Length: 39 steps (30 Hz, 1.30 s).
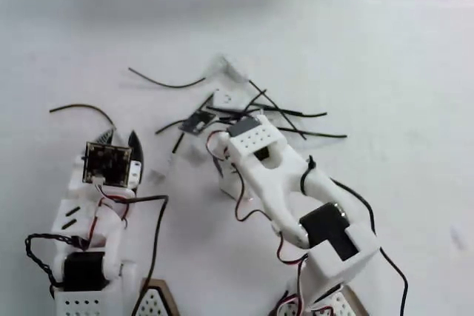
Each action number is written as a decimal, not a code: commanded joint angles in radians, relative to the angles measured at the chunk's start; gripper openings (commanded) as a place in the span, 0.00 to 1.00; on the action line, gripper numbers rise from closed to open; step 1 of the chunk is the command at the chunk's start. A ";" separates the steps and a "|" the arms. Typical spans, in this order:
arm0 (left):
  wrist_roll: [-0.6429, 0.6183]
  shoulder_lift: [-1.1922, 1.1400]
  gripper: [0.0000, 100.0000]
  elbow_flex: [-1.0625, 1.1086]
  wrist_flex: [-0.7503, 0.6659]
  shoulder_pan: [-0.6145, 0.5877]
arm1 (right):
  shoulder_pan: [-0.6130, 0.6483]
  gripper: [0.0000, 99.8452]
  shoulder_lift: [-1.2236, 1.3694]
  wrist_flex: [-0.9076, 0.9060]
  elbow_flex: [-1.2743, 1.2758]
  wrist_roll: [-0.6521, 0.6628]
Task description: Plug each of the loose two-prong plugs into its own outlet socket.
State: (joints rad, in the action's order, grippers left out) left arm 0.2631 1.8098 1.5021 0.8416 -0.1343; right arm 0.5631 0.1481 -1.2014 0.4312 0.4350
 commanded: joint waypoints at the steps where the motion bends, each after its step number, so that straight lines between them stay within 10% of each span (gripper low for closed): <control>1: -0.008 0.005 0.14 -0.003 -0.006 0.012 | 0.007 0.12 -0.002 -0.061 -0.101 -0.046; 39: -0.008 0.005 0.14 -0.003 -0.006 0.012 | -0.022 0.11 -0.016 -0.194 -0.184 -0.196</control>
State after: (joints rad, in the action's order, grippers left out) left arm 0.2631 1.8098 1.5021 0.8416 -0.1343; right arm 0.5478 0.1834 -1.3886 0.2746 0.2493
